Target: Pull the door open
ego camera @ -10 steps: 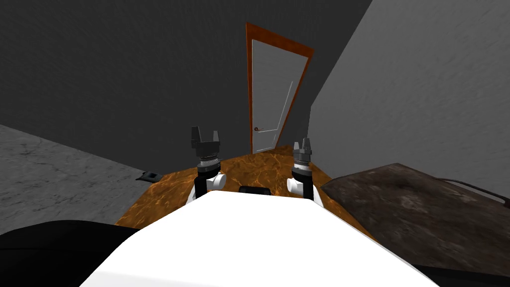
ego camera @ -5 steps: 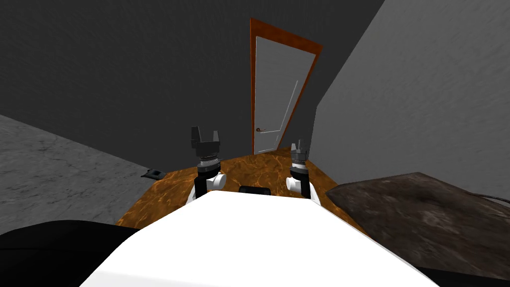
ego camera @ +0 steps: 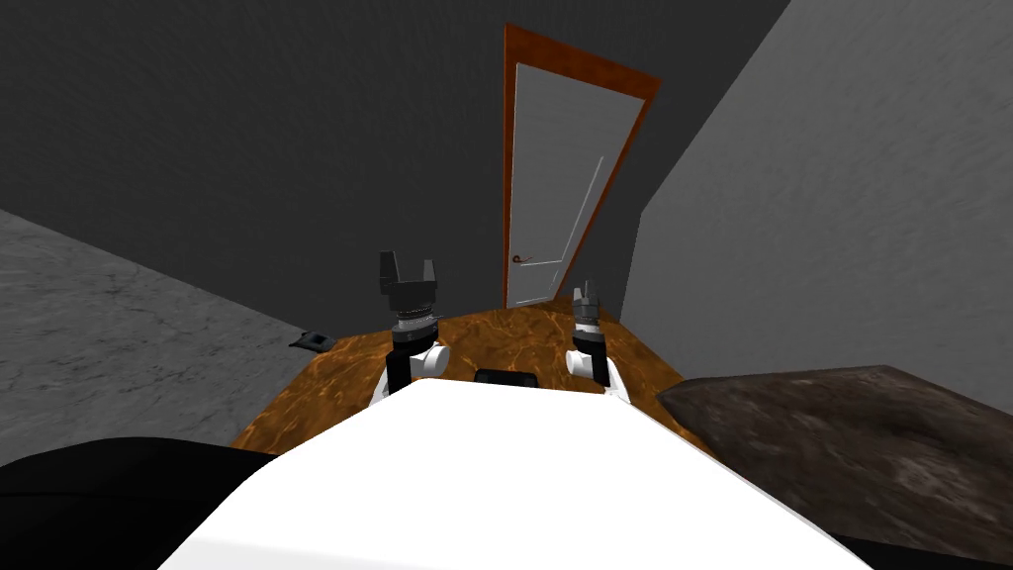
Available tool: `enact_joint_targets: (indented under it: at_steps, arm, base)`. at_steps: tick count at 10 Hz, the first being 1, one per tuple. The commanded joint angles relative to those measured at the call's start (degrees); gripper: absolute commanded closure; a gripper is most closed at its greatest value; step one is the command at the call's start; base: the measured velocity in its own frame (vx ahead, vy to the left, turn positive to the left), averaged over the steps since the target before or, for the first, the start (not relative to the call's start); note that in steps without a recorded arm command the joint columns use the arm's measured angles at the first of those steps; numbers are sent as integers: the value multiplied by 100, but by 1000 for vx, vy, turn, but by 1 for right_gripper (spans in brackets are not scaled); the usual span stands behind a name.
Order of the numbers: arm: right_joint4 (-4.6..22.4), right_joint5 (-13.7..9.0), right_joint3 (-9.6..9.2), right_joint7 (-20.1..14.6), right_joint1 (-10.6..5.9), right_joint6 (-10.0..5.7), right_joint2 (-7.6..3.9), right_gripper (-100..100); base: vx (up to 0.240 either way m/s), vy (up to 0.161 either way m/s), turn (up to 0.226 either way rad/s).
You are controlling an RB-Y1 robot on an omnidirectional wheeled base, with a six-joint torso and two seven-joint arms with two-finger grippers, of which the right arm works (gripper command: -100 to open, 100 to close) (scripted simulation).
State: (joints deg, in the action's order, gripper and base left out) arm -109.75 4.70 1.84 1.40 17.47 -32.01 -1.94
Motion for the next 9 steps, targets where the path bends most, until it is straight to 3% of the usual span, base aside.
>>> enact_joint_targets:
  at_steps: [1,9]
  arm:
    - [249,-27,29,-11,-117,-12,-54,-100]
    - [1557,-161,170,-47,-722,-158,-282,-100]
  base:
    - [68,-3,102]
    - [82,-19,98]
